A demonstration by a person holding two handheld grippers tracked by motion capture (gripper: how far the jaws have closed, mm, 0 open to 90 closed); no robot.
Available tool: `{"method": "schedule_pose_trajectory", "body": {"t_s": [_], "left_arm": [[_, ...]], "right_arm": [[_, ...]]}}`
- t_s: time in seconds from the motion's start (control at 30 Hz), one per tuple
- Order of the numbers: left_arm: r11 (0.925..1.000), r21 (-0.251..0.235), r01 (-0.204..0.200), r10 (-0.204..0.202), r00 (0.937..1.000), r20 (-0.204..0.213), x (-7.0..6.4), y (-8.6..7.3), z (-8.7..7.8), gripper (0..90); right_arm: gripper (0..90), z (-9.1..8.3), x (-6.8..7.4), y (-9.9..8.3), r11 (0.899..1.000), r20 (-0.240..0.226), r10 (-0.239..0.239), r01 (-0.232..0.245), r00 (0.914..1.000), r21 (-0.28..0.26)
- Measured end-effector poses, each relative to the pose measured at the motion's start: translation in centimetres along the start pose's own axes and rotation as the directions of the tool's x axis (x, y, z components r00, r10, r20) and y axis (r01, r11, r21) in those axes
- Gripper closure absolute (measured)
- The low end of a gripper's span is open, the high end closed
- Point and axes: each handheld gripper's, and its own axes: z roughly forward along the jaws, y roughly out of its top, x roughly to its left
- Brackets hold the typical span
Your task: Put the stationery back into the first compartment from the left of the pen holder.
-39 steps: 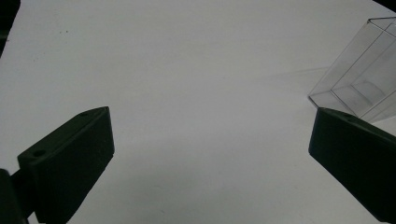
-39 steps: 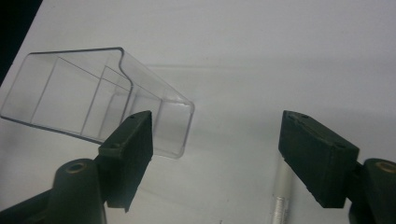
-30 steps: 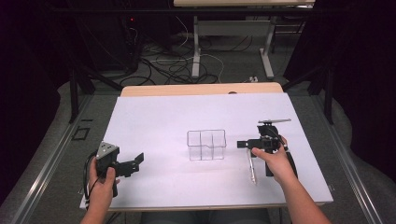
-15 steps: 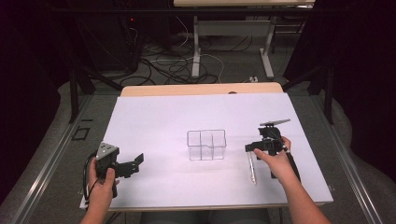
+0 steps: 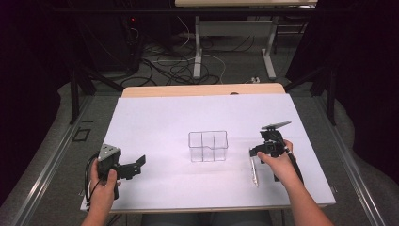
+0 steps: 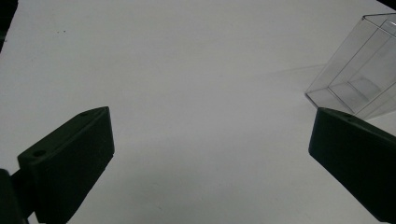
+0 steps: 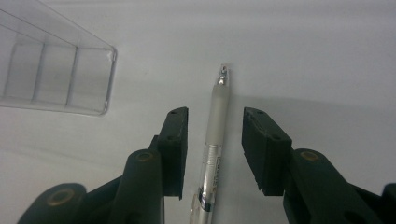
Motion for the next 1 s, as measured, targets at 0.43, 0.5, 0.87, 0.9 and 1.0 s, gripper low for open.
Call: {"method": "schedule_pose_trajectory", "body": {"t_s": [0.43, 0.5, 0.87, 0.9, 1.0], "left_arm": [[1.0, 0.0, -0.001, 0.001, 1.0, 0.0, -0.1, 0.0, 0.3, 0.2], [1.0, -0.001, -0.002, 0.002, 1.0, -0.001, -0.1, 0.0, 0.3, 0.1], [1.0, 0.008, -0.004, 0.004, 1.0, -0.001, 0.0, 0.0, 0.2, 0.1], [1.0, 0.008, -0.003, 0.003, 1.0, -0.001, 0.0, 0.0, 0.2, 0.1], [1.0, 0.006, -0.005, 0.005, 1.0, -0.002, 0.0, 0.0, 0.2, 0.2]], "right_arm": [[70.0, 1.5, -0.5, -0.2, 0.996, -0.003, 0.03, -0.029, 0.9996, 0.082], [70.4, 1.5, -0.6, -0.2, 0.995, -0.005, 0.03, -0.03, 0.9995, 0.091], [74.6, 2.0, -0.2, -0.3, 0.99, 0.009, 0.028, -0.029, 0.9996, 0.141], [75.0, 2.1, -0.2, -0.3, 0.99, 0.01, 0.024, -0.026, 0.9997, 0.141], [76.3, 2.2, -0.1, -0.3, 0.989, 0.007, 0.041, -0.042, 0.9991, 0.139]]}}
